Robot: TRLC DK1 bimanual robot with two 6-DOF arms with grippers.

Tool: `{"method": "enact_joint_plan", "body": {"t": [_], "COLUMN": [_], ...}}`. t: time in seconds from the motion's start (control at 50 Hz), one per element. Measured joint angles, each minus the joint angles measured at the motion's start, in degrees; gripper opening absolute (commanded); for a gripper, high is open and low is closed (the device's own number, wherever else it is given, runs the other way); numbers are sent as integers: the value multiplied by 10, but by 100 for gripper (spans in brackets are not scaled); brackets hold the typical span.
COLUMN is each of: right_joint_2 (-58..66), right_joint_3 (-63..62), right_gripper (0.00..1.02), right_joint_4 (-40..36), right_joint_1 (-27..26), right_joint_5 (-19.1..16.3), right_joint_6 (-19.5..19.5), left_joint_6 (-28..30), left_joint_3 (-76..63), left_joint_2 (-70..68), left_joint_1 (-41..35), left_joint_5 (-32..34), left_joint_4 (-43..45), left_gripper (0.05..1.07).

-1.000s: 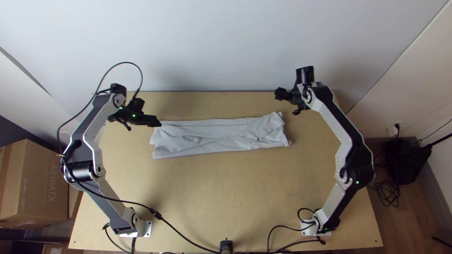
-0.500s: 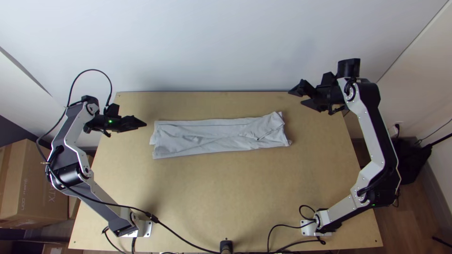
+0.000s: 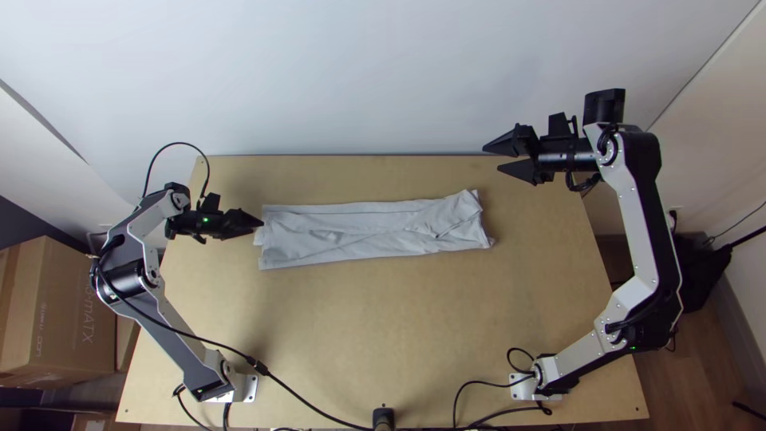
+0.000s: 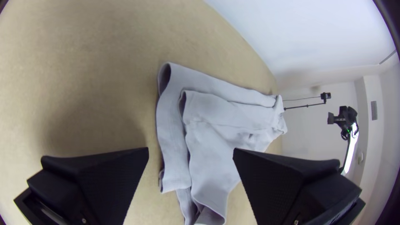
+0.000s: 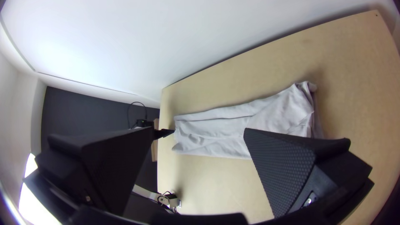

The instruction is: Fold the t-shirt

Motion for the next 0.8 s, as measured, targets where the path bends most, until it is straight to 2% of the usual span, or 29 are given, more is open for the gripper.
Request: {"method": "enact_joint_plan", "body": {"t": [0.34, 0.66, 0.7, 0.74, 0.76, 0.8], "right_joint_2": [8, 21, 21, 21, 21, 21], "right_joint_3": [57, 81, 81, 81, 81, 81], "right_gripper": [99, 99, 99, 99, 99, 99], "right_joint_4": [-23, -30, -30, -30, -30, -30], "right_joint_1": [8, 8, 8, 8, 8, 8], "right_joint_5": [-4, -4, -4, -4, -4, -4], "right_joint_6": [0, 0, 0, 0, 0, 0], "left_joint_6": [-30, -58, -62, -64, -64, -67], "left_joint_3": [-13, -49, -57, -68, -73, -87], "left_joint_2": [0, -29, -35, -43, -47, -57], "left_joint_1": [-36, -106, -113, -120, -123, -130], "left_joint_5": [-20, -40, -45, -52, -58, -70], "left_joint_4": [52, 101, 111, 123, 130, 141], "left_gripper": [103, 101, 95, 80, 70, 37]}}
